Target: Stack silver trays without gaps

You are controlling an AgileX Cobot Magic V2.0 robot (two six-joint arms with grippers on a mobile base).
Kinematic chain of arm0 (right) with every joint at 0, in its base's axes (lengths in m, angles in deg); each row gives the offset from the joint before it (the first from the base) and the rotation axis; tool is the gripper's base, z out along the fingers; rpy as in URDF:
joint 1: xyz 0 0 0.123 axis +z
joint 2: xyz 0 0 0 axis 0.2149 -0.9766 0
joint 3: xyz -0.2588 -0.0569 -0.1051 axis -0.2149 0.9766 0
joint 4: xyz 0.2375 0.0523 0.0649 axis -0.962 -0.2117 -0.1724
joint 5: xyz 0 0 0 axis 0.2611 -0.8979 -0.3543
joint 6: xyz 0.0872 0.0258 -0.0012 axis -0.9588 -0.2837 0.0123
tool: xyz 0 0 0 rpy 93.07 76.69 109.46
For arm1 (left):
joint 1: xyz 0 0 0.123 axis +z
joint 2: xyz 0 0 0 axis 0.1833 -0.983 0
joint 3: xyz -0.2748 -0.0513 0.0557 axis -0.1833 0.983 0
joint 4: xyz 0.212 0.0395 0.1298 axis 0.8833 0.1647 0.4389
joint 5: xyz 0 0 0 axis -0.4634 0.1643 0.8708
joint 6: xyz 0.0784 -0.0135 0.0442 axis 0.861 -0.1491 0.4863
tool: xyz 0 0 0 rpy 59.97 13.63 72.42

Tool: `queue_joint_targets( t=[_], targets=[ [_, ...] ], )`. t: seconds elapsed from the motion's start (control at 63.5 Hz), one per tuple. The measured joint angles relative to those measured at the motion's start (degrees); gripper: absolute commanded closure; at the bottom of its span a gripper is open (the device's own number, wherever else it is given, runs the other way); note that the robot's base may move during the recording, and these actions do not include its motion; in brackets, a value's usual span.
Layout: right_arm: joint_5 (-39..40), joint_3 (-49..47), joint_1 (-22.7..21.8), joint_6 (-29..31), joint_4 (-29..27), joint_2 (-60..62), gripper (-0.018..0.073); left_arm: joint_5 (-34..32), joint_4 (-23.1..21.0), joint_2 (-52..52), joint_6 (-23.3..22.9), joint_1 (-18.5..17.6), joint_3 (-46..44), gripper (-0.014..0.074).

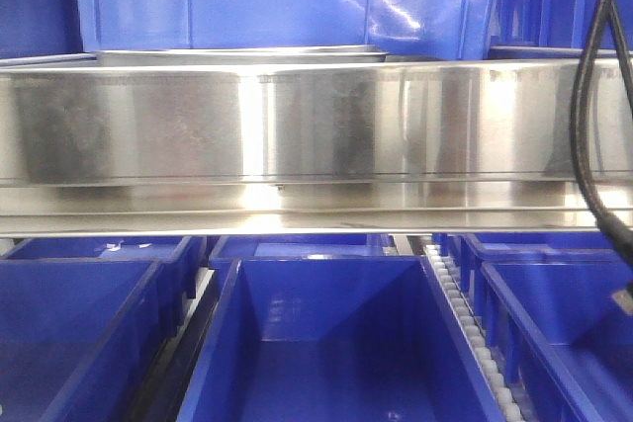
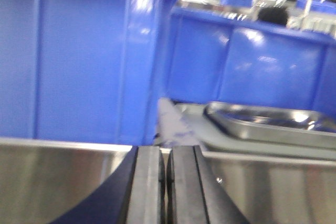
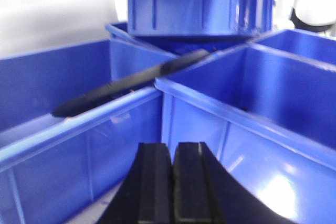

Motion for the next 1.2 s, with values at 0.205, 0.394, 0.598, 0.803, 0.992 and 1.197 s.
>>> queue_joint_targets(
  t=[0.205,0.394,0.598,0.803,0.992,1.197],
  targets=[
    [0.0,0.0,0.0,0.0,0.0,0.0,0.0637,1.2,-0.7,0.0,0.2,4.6,0.0,0.0585],
    [0.0,0.0,0.0,0.0,0.0,0.0,0.0637,1.2,-0.8,0.0,2.5,5.9,0.0,0.0585],
    [0.0,0.0,0.0,0.0,0.0,0.0,0.0637,1.2,-2.3,0.0,6.5,5.9,0.0,0.0585],
    [0.1,0.0,0.0,0.0,0.0,0.0,0.0637,0.8,-2.7,0.0,8.3,5.9,0.0,0.0585],
    [0.1,0.0,0.0,0.0,0.1,0.0,0.0637,0.5,-2.6,0.0,8.4,5.9,0.0,0.0585],
    [0.2,0.0,0.0,0.0,0.1,0.0,0.0637,0.3,-2.6,0.0,8.5,5.9,0.0,0.0585]
  ],
)
